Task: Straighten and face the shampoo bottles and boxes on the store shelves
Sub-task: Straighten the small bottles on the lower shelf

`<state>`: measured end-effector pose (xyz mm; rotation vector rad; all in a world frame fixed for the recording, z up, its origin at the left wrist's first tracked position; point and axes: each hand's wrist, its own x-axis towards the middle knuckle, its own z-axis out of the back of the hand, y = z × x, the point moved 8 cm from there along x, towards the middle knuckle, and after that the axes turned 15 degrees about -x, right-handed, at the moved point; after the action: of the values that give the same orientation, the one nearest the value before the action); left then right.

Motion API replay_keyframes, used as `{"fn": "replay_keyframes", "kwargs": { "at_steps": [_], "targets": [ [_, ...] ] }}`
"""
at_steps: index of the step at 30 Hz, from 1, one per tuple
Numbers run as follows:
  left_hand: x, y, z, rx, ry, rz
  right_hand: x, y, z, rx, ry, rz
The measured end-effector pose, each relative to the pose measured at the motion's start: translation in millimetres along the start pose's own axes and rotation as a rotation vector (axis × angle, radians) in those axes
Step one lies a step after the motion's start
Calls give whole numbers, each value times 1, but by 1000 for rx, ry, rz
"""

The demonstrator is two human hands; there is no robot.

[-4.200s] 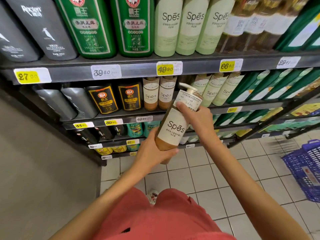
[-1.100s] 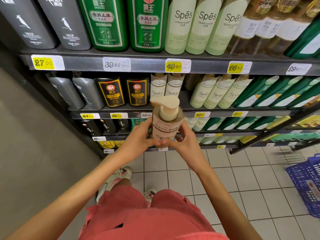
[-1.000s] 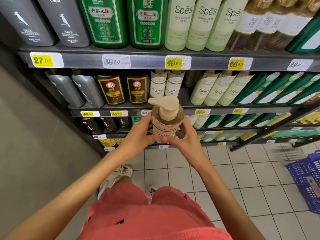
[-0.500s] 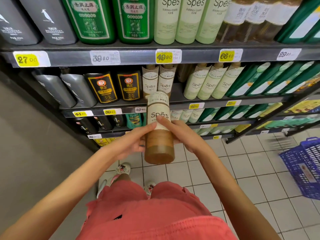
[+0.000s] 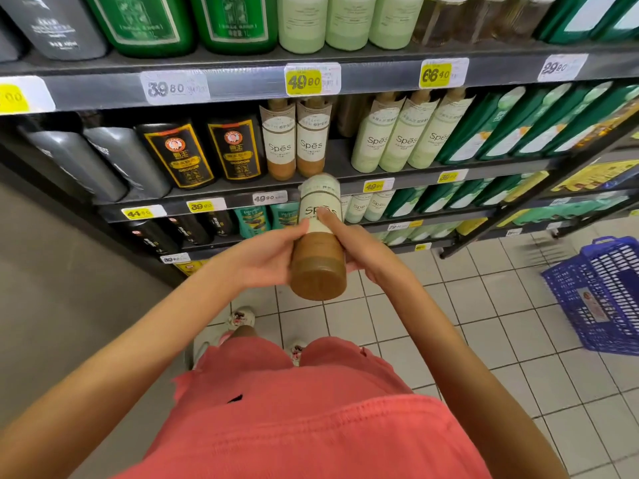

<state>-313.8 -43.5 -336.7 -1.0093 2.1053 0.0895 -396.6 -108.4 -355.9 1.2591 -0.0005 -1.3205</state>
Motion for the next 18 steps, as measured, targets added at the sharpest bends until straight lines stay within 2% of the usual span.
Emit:
{"fn": "replay_keyframes", "kwargs": {
  "at_steps": [2, 5, 7, 9, 14, 18],
  "targets": [
    [7, 0, -10, -109, 41, -63, -1, 0, 1, 50, -18, 26],
    [20, -10, -8, -111, -44, -228, -5, 8, 1, 169, -43, 157],
    [28, -16, -6, -109, -73, -306, -7, 13, 6, 202, -125, 230],
    [36, -19, -7, -80, -54, -355, -3, 12, 11, 167, -212, 228],
    [58, -30, -9, -26, -10, -377, 13, 1, 34, 107, -387, 182],
    [80, -48, -10, 72, -31, -337, 37, -5, 52, 110, -390, 129]
  ]
}}
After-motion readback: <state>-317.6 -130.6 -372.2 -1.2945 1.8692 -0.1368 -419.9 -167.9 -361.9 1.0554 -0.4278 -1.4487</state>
